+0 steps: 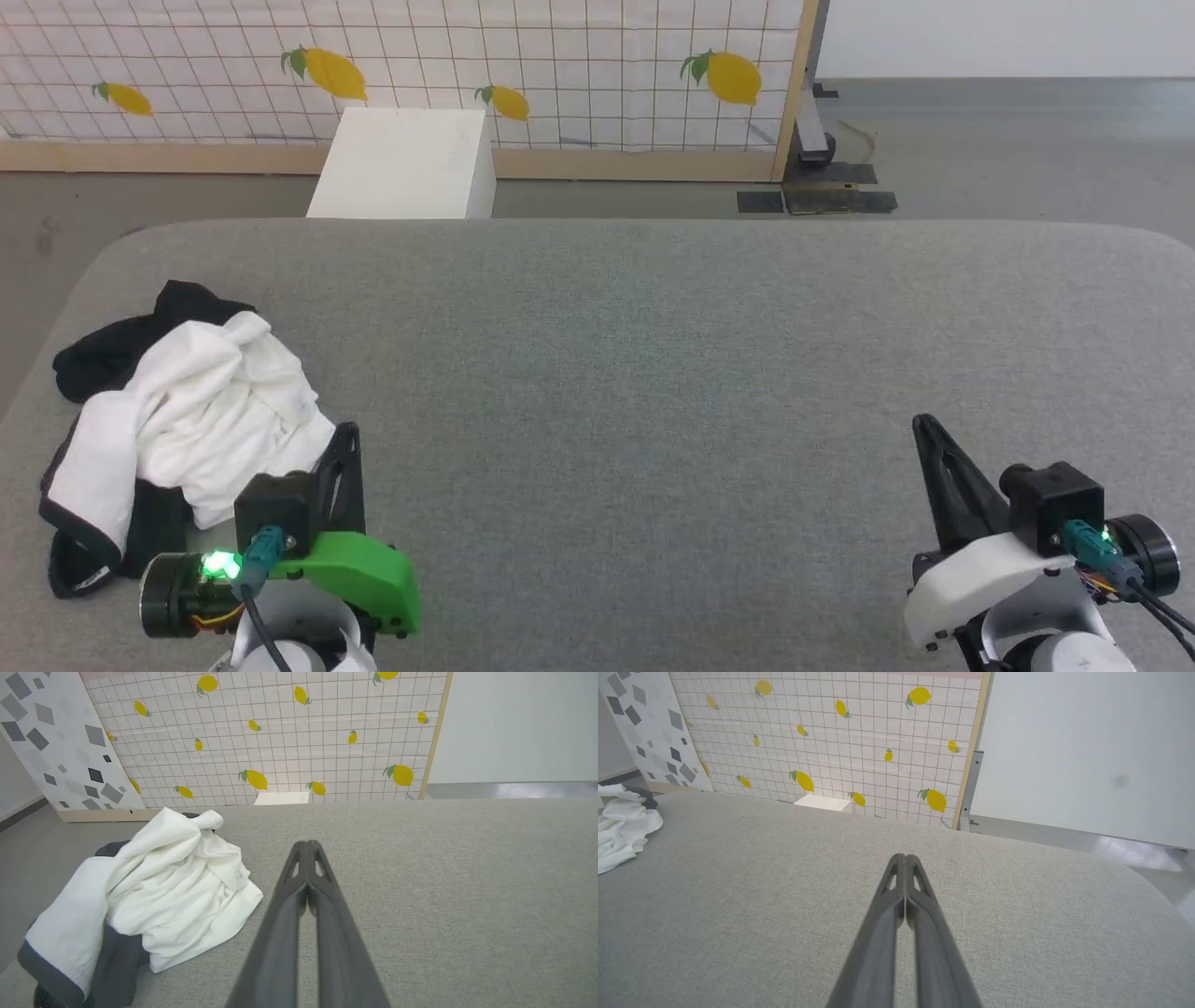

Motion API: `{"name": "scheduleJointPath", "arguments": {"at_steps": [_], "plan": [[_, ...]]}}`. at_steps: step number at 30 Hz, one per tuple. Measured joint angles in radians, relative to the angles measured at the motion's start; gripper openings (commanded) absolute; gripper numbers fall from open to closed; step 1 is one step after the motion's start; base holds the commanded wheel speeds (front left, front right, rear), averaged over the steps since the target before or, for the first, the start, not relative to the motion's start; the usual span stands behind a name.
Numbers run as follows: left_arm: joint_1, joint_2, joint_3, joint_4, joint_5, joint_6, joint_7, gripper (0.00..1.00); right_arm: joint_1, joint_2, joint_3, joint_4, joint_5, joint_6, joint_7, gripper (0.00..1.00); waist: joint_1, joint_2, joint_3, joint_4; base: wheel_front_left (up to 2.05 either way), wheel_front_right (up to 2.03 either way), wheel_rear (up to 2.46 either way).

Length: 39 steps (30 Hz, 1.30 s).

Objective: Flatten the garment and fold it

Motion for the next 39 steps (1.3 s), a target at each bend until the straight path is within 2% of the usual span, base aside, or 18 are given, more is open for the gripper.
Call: {"name": "scheduleJointPath", "arguments": {"at_steps": [24, 25, 39], "plan": [[0.000, 0.000, 0.000, 0.000, 0.000, 0.000, 0.000, 0.00, 0.000, 0.000, 0.000, 0.000, 0.000, 0.000, 0.000, 0.00, 0.0000, 0.0000, 0.000, 0.000, 0.00, 0.00, 0.00], [0.000, 0.000, 0.000, 0.000, 0.000, 0.000, 0.000, 1.00, 0.000, 0.000, 0.000, 0.000, 0.000, 0.000, 0.000, 1.00, 0.0000, 0.0000, 0.000, 0.000, 0.00, 0.00, 0.00], [-0.001, 0.000, -0.017, 0.016, -0.013, 0.000, -0.014, 1.00, 0.000, 0.000, -0.003, 0.009, 0.001, 0.000, -0.009, 1.00, 0.0000, 0.0000, 0.000, 0.003, 0.00, 0.00, 0.00]]}}
